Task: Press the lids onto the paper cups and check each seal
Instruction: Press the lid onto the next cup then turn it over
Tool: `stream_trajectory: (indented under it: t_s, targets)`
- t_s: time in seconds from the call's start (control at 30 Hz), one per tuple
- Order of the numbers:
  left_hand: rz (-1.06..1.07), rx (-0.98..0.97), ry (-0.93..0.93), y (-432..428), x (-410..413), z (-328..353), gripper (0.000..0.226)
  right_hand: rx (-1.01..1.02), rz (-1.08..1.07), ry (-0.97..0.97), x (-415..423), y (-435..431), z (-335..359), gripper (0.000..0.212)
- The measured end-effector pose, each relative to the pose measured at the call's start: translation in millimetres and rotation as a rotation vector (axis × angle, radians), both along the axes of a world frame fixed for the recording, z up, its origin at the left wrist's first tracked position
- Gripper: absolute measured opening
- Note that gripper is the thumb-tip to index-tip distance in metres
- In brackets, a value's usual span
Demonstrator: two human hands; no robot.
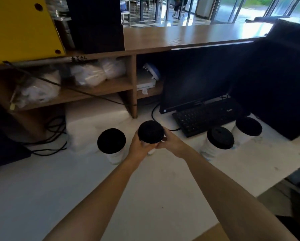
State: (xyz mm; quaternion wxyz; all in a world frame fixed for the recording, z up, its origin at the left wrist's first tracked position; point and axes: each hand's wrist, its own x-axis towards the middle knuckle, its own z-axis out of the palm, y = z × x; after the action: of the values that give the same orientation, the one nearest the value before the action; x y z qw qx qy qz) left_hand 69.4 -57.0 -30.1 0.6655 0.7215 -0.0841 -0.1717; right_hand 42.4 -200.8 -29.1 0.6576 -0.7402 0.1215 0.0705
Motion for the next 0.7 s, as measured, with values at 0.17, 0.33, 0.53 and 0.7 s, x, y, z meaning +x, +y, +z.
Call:
stream_trajectory:
  t_s: [0.17,0.33,0.53,0.7]
  targets:
    - [-0.035,0.041,-0.022,3,9,-15,0.078,0.01,-0.025,0.006,0,4,-5,0.08]
    - [-0.045,0.114,-0.008,5,9,-16,0.077,-0.052,-0.055,0.042,-1,9,0,0.075]
    - [-0.078,0.364,0.374,2,-19,-10,0.05,-0.164,-0.068,0.191,-36,-8,16,0.062]
    - [-0.252,0.307,0.45,-21,-36,5,0.048,-0.122,-0.039,0.362,-88,-55,29,0.041]
